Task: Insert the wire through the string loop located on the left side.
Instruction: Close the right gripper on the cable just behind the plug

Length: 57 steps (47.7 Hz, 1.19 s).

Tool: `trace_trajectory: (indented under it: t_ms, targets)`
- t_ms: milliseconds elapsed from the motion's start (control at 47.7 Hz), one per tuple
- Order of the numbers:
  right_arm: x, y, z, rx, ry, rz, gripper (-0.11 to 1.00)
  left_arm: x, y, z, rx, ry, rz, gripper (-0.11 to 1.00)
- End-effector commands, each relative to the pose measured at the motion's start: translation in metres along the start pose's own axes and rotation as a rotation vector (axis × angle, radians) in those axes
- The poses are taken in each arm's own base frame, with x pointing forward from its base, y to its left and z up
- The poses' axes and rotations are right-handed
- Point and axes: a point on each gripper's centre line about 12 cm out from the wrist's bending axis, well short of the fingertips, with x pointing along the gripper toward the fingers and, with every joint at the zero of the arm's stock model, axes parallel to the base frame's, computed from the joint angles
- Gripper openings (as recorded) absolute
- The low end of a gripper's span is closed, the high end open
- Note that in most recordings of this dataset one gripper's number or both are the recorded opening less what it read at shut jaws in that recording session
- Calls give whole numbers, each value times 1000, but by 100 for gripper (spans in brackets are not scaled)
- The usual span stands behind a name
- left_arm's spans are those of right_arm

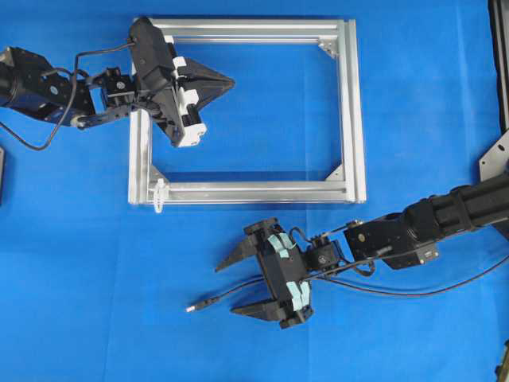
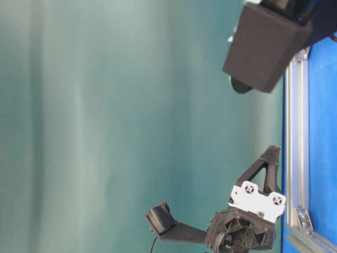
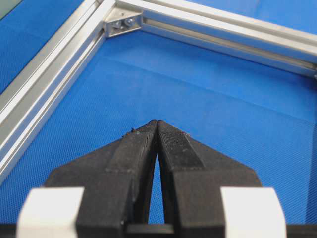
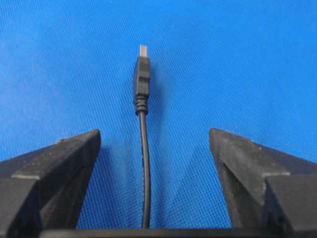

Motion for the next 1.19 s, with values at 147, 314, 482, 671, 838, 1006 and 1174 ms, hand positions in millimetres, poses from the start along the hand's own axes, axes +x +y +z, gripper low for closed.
trace_trajectory:
  t_ms: [147,314,482,671,838,1006,1174]
  targets:
    - [2,3,14,-4,-47,9,43,-2,0,16,-3,-46,-2,0]
    - [2,4,14,-7,-42,11,2,-2,0,16,-3,-46,-2,0]
    - [1,3,14,-8,-42,10,0,-2,0,16,-3,-46,-2,0]
    - [0,3,17,-9,-48,10,0,-2,0,16,-3,-46,-2,0]
    - [-7,5,29,-9,-62,10,0,-2,0,16,-3,-47,-3,0]
    - [-17,7,49,-15,-53,4,0,-2,0,16,-3,-46,-2,0]
    - [-31,9,75,-21,-44,-5,0,-2,0,16,-3,-47,-3,0]
